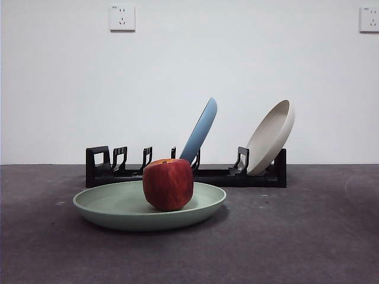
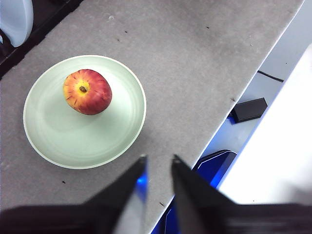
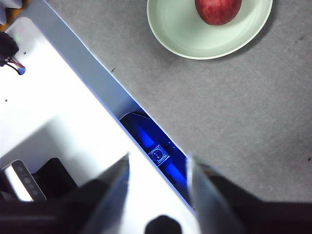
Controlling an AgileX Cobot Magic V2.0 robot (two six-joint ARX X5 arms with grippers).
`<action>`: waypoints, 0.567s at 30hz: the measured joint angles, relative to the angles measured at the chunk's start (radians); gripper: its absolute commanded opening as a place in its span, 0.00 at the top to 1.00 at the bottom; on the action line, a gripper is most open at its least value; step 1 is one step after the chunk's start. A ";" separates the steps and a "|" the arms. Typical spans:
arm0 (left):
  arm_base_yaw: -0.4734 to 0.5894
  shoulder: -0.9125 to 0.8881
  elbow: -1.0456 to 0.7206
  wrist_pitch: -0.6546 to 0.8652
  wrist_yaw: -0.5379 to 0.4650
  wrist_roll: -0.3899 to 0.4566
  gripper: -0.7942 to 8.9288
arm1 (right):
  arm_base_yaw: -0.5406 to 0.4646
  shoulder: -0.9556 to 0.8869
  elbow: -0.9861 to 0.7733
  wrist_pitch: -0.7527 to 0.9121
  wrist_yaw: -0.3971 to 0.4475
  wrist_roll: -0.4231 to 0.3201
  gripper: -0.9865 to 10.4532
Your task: Take the green plate from the plate rack,put the plate on the table,take the apple from the table,put the apple in the plate
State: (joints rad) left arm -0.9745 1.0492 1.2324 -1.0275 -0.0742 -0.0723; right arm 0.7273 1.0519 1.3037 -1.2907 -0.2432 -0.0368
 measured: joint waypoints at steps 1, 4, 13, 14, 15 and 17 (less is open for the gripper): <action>0.000 0.000 0.000 0.000 0.000 0.000 0.93 | 0.000 0.000 0.000 0.003 0.000 0.000 0.92; 0.000 0.000 0.000 0.000 -0.001 0.000 0.93 | 0.000 0.000 0.000 0.005 0.000 0.020 0.91; 0.000 0.000 0.000 0.008 -0.001 0.000 0.92 | 0.000 0.000 0.000 0.005 0.008 0.041 0.91; 0.000 0.000 0.000 0.010 -0.001 0.000 0.92 | 0.000 0.000 0.000 0.005 0.008 0.041 0.91; 0.000 0.000 0.000 0.010 -0.001 0.000 0.92 | 0.000 0.000 0.000 0.005 0.008 0.041 0.91; 0.000 0.000 0.000 0.010 -0.001 0.000 0.92 | 0.000 0.000 0.000 0.005 0.008 0.041 0.91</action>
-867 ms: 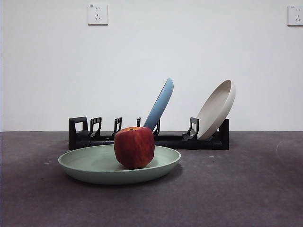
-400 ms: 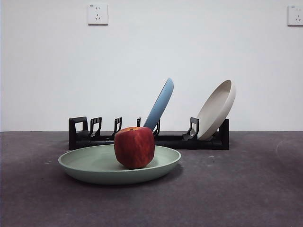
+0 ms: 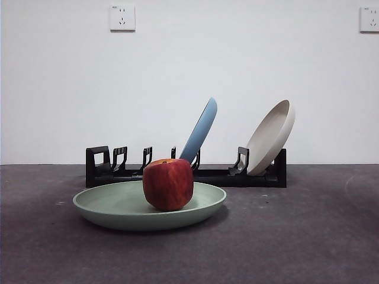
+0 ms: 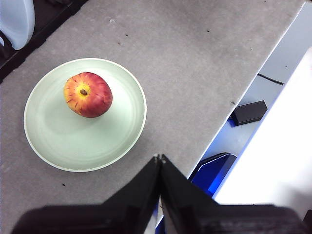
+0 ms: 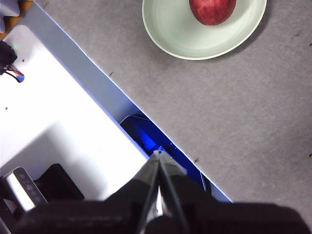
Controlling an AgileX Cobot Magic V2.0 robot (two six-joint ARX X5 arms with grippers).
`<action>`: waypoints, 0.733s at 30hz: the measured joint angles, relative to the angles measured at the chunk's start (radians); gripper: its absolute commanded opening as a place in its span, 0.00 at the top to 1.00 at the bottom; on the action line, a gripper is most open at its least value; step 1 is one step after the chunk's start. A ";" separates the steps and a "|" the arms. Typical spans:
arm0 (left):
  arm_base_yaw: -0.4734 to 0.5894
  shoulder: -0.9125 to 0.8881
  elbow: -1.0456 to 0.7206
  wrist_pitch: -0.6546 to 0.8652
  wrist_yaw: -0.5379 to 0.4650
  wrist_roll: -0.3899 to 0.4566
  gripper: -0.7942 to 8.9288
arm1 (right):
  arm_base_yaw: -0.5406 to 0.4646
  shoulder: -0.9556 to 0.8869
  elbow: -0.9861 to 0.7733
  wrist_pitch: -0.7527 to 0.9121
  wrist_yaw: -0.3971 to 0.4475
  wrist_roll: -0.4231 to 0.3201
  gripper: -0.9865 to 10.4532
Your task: Take the green plate from the plate rack,put the plate on the table,take the apple from the table,put the apple in the plate
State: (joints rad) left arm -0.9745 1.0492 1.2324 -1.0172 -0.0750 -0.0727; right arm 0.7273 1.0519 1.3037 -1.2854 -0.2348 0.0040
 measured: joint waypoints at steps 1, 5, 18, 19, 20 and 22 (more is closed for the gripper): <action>0.000 0.000 0.000 0.000 0.000 0.000 0.92 | 0.000 0.000 0.000 0.000 0.000 0.000 0.91; 0.000 0.000 0.000 0.000 0.001 0.000 0.92 | 0.000 0.000 0.000 0.000 0.000 0.000 0.91; 0.253 -0.105 -0.019 0.346 -0.019 0.155 0.92 | 0.000 0.000 0.000 0.000 0.000 0.000 0.91; 0.298 -0.134 -0.036 0.419 -0.019 0.169 0.92 | 0.000 0.000 0.000 0.000 0.000 0.000 0.91; 0.344 -0.167 -0.061 0.494 -0.018 0.179 0.92 | 0.000 0.000 0.000 0.000 0.000 0.000 0.91; 0.433 -0.233 -0.126 0.629 0.001 0.189 0.92 | 0.000 0.000 0.000 0.000 0.000 0.000 0.91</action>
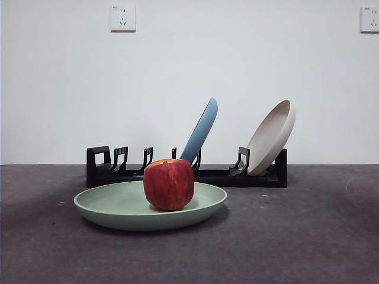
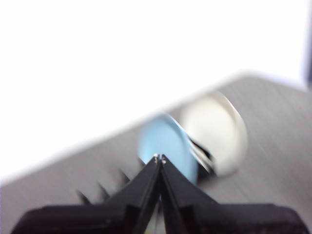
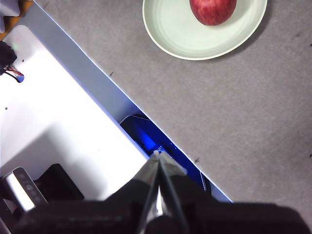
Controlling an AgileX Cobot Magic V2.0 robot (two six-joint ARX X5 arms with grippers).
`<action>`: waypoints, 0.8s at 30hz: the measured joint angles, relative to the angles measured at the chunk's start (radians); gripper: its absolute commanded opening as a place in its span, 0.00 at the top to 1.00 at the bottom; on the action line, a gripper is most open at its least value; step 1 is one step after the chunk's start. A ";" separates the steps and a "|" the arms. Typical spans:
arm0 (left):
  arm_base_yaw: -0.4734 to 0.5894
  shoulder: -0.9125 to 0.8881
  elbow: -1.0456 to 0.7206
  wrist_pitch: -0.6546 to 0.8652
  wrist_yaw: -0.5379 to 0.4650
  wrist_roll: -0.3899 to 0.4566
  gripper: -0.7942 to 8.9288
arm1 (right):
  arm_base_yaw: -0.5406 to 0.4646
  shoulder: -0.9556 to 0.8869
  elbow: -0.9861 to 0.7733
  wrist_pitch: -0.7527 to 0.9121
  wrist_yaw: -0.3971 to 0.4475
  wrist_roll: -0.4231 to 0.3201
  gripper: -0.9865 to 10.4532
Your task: Take the green plate from the plate rack,put the plate on the table,take the apple from the table,put the apple in the plate
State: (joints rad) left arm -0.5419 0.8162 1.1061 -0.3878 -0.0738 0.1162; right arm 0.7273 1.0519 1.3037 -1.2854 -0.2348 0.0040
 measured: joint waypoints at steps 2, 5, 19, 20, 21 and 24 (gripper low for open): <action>0.086 -0.072 -0.087 0.127 0.025 0.004 0.92 | 0.000 0.000 0.000 0.000 0.000 0.000 0.91; 0.204 -0.190 -0.243 0.282 0.033 0.004 0.92 | 0.000 0.000 0.000 0.000 0.000 0.000 0.91; 0.532 -0.681 -0.882 0.367 0.025 -0.040 0.92 | 0.000 0.000 0.000 0.000 0.000 0.000 0.91; 0.544 -0.702 -0.906 0.367 0.026 -0.048 0.92 | 0.000 0.000 0.000 0.000 0.000 0.000 0.91; 0.557 -0.722 -0.931 0.364 0.026 -0.059 0.92 | 0.000 0.000 0.000 0.000 0.000 0.000 0.91; 0.582 -0.761 -0.993 0.350 0.025 -0.085 0.92 | 0.000 0.000 0.000 0.000 0.000 0.000 0.91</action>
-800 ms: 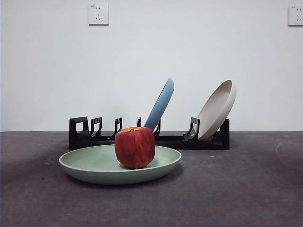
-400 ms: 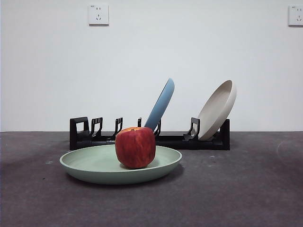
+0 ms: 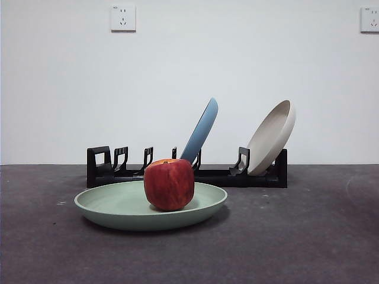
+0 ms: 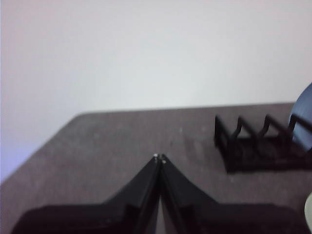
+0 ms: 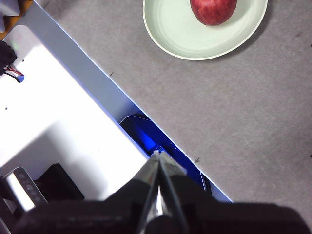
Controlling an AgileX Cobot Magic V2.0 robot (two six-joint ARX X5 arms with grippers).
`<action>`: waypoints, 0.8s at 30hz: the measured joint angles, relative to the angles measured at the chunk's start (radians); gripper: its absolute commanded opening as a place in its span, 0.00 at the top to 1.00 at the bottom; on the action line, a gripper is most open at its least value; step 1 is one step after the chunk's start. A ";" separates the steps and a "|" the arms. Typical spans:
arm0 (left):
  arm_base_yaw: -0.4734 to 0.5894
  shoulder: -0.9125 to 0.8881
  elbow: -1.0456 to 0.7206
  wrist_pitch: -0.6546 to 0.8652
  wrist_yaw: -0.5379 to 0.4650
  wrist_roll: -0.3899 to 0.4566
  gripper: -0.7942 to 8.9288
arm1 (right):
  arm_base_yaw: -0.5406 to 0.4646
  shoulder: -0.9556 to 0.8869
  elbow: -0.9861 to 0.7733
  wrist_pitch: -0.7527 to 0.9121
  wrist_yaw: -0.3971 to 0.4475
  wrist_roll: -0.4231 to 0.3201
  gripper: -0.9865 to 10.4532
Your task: Take the green plate from the plate rack,put the plate on the table,take the apple from the table,put the apple in the plate
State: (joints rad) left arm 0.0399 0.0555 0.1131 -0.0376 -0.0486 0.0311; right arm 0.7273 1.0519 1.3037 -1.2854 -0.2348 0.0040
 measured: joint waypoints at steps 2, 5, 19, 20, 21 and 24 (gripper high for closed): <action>0.006 -0.014 -0.033 -0.009 0.000 -0.014 0.92 | 0.000 0.000 0.000 0.000 0.000 0.000 0.91; 0.009 -0.026 -0.068 -0.028 0.001 -0.026 0.92 | 0.000 0.000 0.000 0.000 0.000 0.000 0.91; 0.010 -0.050 -0.096 -0.150 0.027 -0.070 0.92 | 0.000 0.000 0.000 0.000 0.000 0.000 0.91; 0.010 -0.050 -0.096 -0.150 0.027 -0.073 0.92 | 0.000 0.000 0.000 0.000 0.000 0.000 0.91; 0.010 -0.050 -0.096 -0.150 0.027 -0.077 0.92 | 0.000 0.000 0.000 0.000 0.000 0.000 0.91; 0.010 -0.050 -0.096 -0.150 0.026 -0.078 0.92 | 0.000 0.000 0.000 0.000 0.000 0.000 0.91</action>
State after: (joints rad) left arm 0.0494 0.0055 0.0170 -0.1871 -0.0223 -0.0467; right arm 0.7273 1.0519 1.3037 -1.2854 -0.2348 0.0040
